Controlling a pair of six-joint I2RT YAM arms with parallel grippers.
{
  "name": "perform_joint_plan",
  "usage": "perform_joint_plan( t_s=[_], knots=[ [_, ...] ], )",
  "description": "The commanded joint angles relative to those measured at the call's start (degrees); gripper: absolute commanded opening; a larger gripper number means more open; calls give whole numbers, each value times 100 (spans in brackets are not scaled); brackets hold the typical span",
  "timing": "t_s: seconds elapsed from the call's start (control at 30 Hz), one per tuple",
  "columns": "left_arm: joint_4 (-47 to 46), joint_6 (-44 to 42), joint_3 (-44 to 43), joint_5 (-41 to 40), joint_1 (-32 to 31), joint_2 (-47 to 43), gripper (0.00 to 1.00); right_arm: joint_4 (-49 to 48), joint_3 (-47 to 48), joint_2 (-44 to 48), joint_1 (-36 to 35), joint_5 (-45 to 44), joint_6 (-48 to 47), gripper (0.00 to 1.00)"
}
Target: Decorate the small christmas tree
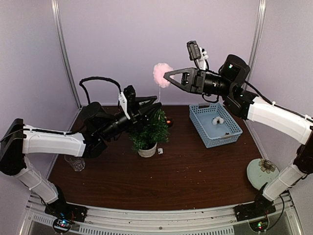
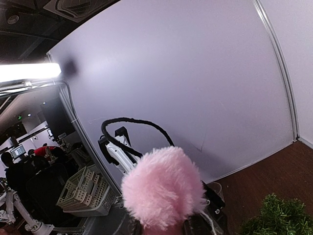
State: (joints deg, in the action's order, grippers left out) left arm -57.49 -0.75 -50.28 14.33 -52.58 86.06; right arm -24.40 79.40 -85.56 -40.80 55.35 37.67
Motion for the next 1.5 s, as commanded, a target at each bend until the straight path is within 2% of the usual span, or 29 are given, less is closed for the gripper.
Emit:
perform_joint_plan(
  t_s=[0.0, 1.03, 1.23, 1.33, 1.4, 1.43, 1.47],
  knots=[
    [-504, 222, -221, 131, -18, 66, 27, -237, -40, -21, -43, 64, 46, 18],
    [-499, 229, -485, 80, -28, 223, 16, -700, -112, -101, -77, 112, 373, 18],
    [-457, 260, -429, 24, -29, 156, 0, -563, -176, -39, -62, 91, 222, 17],
    [-208, 248, -329, -51, -27, -27, 0, -520, -305, 43, 2, 19, 162, 18],
    [352, 177, -362, -113, -28, -242, 0, -584, -539, 117, 72, -25, 183, 21],
    [789, 139, -451, -149, -28, -372, 0, -660, -698, 159, 104, -63, 204, 26],
    [1258, -24, -560, -165, -25, -490, 0, -760, -894, 207, 114, -96, 216, 39]
  ],
)
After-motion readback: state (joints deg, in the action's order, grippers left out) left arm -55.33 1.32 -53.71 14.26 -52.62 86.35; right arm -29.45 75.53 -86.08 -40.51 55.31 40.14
